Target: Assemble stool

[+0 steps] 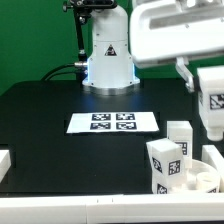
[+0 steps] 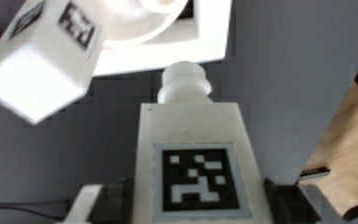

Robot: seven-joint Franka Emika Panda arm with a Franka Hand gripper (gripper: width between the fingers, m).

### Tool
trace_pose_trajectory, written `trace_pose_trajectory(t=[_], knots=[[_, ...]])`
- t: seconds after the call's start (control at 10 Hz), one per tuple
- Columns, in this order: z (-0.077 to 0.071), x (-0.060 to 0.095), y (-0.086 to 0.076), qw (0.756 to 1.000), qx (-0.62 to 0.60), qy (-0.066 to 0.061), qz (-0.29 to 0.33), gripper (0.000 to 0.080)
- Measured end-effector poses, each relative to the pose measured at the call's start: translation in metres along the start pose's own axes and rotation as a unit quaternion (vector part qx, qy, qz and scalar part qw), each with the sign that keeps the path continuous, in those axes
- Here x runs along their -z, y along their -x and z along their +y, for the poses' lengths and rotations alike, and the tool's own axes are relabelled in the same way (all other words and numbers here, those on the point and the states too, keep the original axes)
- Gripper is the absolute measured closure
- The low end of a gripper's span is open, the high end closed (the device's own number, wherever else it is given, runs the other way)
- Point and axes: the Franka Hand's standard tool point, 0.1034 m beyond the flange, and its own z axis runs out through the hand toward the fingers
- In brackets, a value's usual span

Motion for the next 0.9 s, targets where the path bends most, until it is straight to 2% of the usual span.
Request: trace_pose_trajectory(t=[0.3,0.5,0.6,0.9], knots=[[0.0,-0.001,0.001,1.0,0.001,0.0,0.002,0.0463],[0.002,-0.016,0.01,1.0,0.009,0.005,0.002,0.0463],[0.007,-0.021,0.01,1.0,0.017,0.008,0.002,0.0463],[0.008,-0.023,0.013,1.0,0.024,0.009,0.001,0.0463]])
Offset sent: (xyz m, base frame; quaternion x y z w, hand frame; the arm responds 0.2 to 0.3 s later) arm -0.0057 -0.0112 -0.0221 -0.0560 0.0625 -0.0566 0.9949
